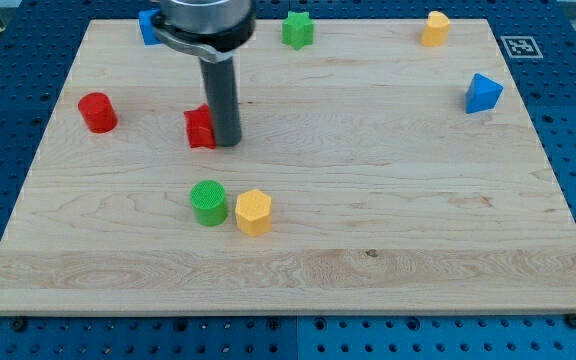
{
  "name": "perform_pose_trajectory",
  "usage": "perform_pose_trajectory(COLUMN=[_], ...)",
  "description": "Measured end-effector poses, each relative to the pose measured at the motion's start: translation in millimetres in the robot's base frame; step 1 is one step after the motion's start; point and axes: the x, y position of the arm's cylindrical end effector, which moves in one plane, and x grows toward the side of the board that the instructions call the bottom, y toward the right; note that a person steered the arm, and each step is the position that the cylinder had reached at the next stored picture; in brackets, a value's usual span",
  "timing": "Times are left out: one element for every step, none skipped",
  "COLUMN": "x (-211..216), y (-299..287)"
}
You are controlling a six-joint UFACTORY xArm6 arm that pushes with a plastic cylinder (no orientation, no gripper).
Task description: Point your arm to the top center of the board
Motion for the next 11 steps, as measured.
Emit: perform_pose_trajectory(x=[-14.3,-17.2,-28.2,-74.8,-127.4,-164.9,-199.1,-226.2,-225.4,-224.3,-224.1], y=[-27.8,-55.6,-82.0,-60.6,-12.6,17.7,21.1,22.1,40.1,75.4,103.2])
